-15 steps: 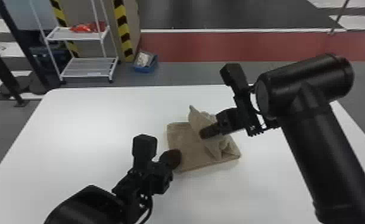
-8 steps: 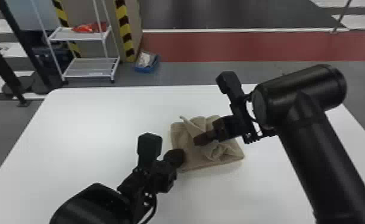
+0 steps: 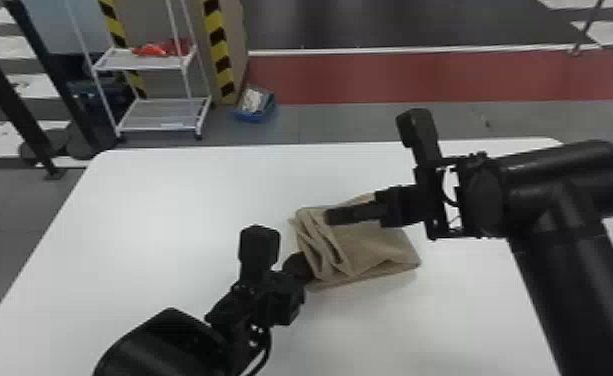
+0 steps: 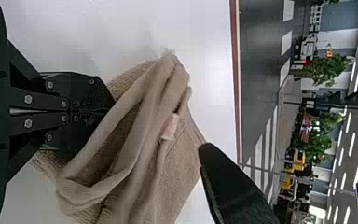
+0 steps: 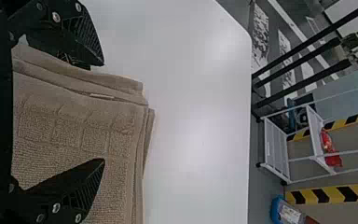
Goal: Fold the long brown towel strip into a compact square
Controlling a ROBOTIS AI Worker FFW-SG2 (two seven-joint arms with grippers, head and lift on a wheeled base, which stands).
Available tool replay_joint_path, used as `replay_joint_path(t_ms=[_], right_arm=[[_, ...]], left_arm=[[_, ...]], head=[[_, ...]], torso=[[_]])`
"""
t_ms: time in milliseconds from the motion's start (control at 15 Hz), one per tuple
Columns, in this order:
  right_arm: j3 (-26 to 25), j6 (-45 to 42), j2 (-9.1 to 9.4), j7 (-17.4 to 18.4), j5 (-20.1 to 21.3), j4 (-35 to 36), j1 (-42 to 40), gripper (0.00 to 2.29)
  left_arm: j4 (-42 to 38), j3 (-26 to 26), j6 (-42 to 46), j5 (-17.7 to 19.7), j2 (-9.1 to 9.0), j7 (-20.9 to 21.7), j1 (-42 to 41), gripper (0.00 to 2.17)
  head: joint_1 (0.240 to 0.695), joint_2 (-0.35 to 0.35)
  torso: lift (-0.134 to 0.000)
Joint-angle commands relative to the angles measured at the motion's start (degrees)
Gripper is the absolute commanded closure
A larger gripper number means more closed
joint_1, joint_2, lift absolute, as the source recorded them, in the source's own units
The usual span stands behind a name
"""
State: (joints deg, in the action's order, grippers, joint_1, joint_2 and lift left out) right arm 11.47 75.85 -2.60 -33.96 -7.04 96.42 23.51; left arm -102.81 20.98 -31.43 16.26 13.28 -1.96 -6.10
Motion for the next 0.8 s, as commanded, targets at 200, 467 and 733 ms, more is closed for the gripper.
replay_joint_path(t_ms=[200,467,733], right_arm=[[-10.8,3.4,-8.04,-1.6,-7.6,11.2,-7.3,0.49],[-16.0,13.2,-12.26,-10.6,-6.9,19.2,-12.6,2.13],[-18.0,12.4,-12.34,-13.0,-5.0,23.2,-19.7,2.13]], left_arm=[[-1.4,-0.8,-0.2,0.1,0.08,-0.2,-1.1,2.14],[-2.0,-0.8,0.0,0.2,-0.18,-0.3,-1.3,2.14],[-2.0,-0.6,-0.2,0.2,-0.36,-0.2,-1.1,2.14]], head=[[0.695,0.022],[0.695,-0.064],[0.695,-0.106]], torso=[[-0.125],[-0.125],[-0.125]])
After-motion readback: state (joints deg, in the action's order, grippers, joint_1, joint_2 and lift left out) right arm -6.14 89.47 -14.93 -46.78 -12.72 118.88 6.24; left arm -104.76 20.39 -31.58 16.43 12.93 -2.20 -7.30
